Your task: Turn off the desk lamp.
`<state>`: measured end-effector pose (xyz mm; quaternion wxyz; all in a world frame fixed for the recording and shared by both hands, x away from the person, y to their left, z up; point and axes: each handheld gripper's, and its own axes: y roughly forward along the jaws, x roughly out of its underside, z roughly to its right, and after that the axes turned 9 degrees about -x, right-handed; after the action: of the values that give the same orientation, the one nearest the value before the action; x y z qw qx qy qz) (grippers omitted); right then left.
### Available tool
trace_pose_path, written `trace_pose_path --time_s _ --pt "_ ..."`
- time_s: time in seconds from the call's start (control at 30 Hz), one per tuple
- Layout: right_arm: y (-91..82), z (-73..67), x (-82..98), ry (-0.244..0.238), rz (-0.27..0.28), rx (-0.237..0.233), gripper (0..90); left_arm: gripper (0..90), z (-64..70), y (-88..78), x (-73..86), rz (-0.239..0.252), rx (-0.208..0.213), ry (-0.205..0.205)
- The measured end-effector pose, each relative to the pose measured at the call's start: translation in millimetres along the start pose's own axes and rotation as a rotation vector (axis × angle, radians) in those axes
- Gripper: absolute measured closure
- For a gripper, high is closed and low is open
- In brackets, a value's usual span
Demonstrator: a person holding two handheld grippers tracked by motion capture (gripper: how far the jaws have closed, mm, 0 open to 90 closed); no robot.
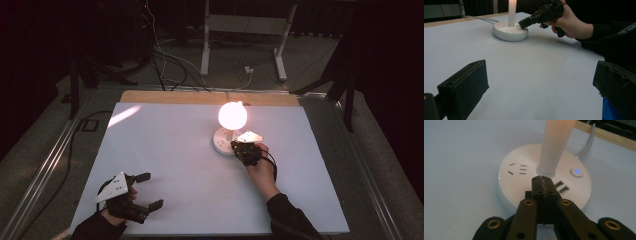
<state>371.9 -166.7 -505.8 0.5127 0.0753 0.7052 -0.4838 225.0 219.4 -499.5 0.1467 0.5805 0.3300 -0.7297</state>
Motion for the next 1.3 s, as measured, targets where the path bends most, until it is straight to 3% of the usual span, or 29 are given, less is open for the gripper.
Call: trace_pose_path --time_s 0.23,0.6,0.97,1.3 --pt "-17.4 3.3 -12.4 0.018 0.062 -0.011 90.0 0.6 -0.2 0.0 0.0 0.001 0.0 -0.001" --pt "-26.9 5.6 -18.9 0.022 0.094 -0.009 90.0 0.6 0.1 -0.1 0.0 0.0 0.0 0.0" --pt "-18.8 5.6 -12.6 0.024 0.074 -0.011 90.0 0.6 0.2 0.0 0.0 -0.002 -0.002 0.002" --pt "-3.6 3.1 -1.6 0.025 0.025 -0.019 90.0 0.6 0.3 0.0 -0.1 -0.003 -0.004 0.005"
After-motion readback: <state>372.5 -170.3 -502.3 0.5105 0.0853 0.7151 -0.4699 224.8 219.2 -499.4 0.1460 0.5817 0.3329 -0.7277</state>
